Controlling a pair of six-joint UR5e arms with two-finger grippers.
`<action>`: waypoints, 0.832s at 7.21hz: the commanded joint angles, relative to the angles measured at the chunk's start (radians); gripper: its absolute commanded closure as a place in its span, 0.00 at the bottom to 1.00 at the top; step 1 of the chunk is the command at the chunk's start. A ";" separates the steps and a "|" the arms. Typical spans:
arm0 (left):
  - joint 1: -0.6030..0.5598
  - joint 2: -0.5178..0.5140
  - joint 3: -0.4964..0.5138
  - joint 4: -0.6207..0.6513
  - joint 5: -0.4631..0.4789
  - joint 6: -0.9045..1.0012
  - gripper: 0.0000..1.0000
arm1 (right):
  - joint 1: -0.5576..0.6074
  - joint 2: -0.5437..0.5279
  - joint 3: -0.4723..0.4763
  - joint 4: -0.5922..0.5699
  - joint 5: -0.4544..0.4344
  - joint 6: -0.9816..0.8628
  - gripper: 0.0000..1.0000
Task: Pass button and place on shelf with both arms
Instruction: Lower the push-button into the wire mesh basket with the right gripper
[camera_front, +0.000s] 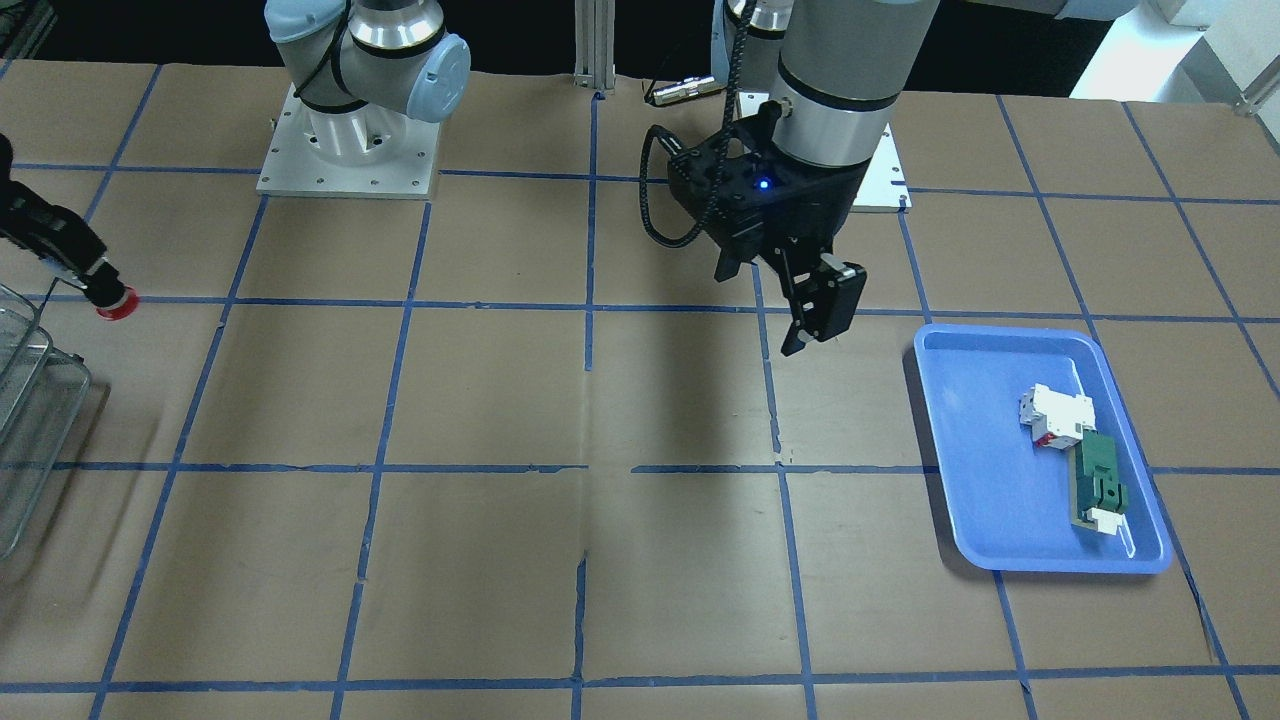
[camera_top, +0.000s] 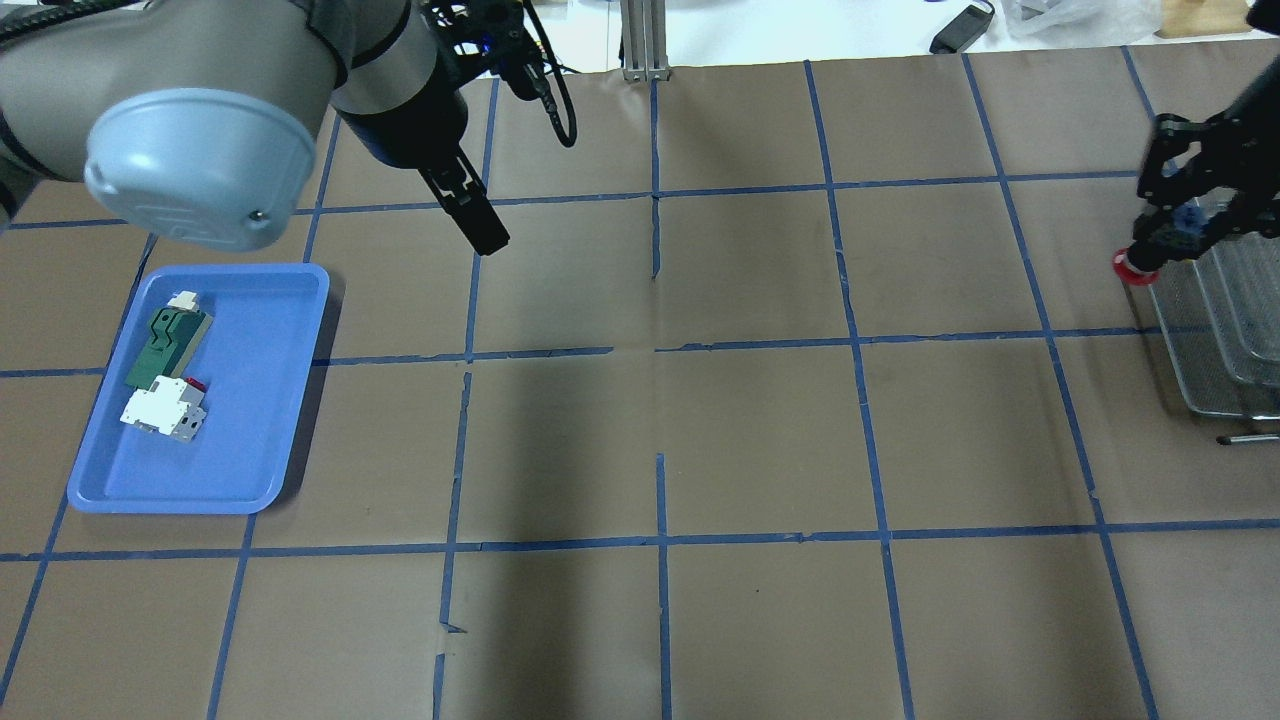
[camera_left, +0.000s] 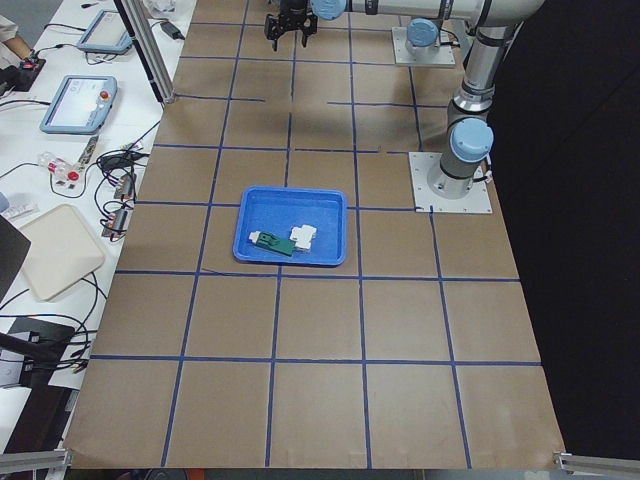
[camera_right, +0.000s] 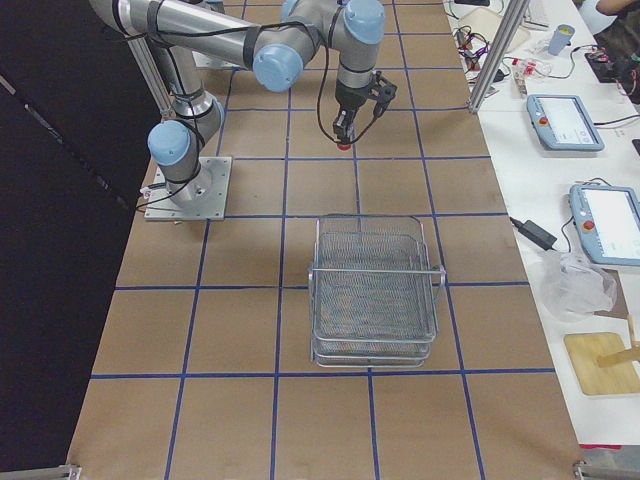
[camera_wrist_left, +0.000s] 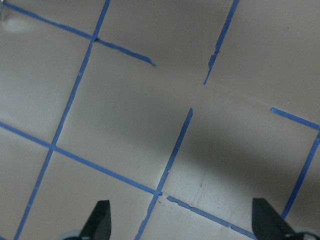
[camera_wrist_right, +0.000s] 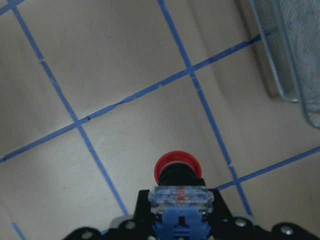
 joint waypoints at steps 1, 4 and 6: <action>0.061 0.038 -0.002 -0.013 0.049 -0.246 0.00 | -0.158 0.059 -0.008 -0.140 -0.028 -0.312 1.00; 0.091 0.065 -0.028 0.011 0.091 -0.504 0.00 | -0.190 0.159 -0.008 -0.294 -0.046 -0.413 1.00; 0.106 0.071 -0.028 0.011 0.090 -0.569 0.00 | -0.205 0.175 -0.006 -0.293 -0.034 -0.415 0.94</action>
